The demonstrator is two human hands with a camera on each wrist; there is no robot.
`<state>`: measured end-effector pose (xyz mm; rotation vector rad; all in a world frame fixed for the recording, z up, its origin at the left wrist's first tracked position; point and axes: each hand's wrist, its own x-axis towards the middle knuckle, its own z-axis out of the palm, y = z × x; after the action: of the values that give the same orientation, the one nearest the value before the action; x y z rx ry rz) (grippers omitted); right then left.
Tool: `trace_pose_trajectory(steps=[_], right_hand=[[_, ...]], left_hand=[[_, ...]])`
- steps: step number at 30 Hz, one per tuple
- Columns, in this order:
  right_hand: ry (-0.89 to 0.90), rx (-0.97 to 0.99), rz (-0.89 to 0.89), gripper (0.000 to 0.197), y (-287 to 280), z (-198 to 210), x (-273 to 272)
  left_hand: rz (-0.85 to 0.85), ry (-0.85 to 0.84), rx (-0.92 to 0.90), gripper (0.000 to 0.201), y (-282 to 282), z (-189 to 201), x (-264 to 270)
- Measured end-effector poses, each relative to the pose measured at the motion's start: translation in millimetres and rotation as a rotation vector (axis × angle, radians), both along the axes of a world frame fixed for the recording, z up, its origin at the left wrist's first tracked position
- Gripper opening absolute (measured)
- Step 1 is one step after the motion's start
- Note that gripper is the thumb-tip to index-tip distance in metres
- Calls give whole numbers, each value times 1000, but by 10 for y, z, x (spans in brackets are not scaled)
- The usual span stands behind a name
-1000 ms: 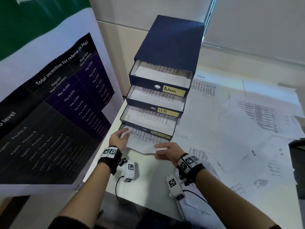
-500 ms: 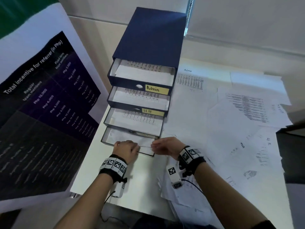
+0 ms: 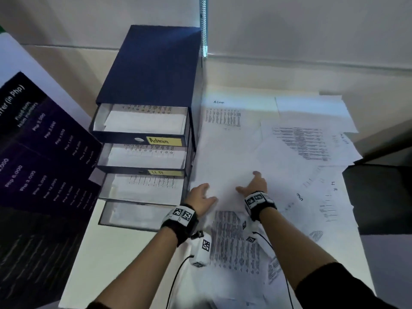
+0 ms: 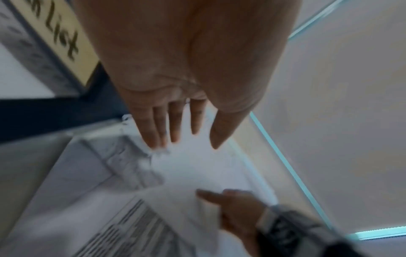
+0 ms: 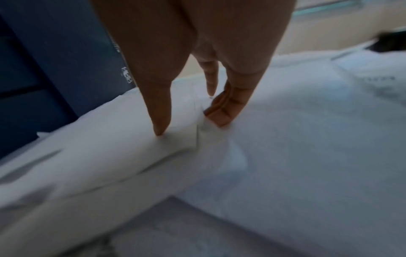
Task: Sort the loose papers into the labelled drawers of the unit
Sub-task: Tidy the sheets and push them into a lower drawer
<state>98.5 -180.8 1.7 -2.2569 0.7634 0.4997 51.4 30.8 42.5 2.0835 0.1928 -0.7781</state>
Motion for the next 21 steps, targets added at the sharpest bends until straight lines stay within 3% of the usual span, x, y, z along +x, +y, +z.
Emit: trace_pose_trajectory(steps=[3,5,7,10,11,13,16,20,21], right_hand=[[-9,100,50,66,10,21,11],[-57,96,101,43,-38,107,22],[-240,40,80,30,-137,276,51],[-793,-106,32,10,-320,666,18],[-942,-154,50,11,-365,803,-38],[-1082,-222,170,34,-381,1027,-206],[-1078,-267,416,52,-225,1087,-571],[-874,-166,668,37,21,906,-1053],[-802,-98,706,41,24,877,-1132]], left_hand=[[-171,-27,375,63,-36,-381,56],[-179,-34,383,62,-80,-438,70],[-80,-32,257,64,-159,-255,126],[204,-75,-110,71,-243,170,256],[276,-94,-267,81,-274,323,284],[355,-121,-562,99,-398,670,301],[395,-143,-766,77,-598,863,355],[509,-230,-470,67,-599,628,369],[503,-237,-414,65,-558,535,327]])
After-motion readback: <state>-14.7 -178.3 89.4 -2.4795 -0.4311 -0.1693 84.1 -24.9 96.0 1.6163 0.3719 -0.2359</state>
